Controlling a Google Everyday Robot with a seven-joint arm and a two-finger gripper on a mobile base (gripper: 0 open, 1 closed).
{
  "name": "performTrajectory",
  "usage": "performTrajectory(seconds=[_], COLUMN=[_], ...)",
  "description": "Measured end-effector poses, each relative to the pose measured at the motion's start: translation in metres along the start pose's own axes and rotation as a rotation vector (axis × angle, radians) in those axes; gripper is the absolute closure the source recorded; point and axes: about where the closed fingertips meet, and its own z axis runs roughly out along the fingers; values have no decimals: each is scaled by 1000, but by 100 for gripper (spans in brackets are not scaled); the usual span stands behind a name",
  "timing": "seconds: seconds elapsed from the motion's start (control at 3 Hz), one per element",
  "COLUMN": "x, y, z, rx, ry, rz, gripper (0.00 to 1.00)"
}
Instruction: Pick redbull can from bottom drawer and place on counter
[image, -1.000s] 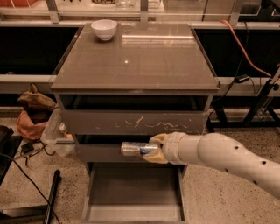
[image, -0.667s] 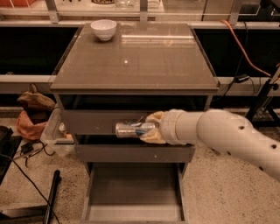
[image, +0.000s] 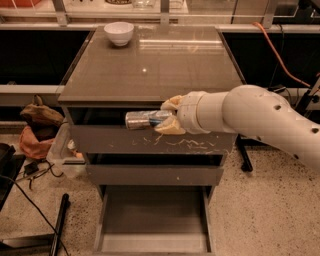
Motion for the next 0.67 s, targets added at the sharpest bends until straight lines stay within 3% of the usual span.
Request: performTrajectory(seconds=[0.33, 0.67], x=[0, -5], y=[0, -20], z=[0, -5], rx=[1, 36], ry=[0, -14], rz=[1, -26], gripper=[100, 100])
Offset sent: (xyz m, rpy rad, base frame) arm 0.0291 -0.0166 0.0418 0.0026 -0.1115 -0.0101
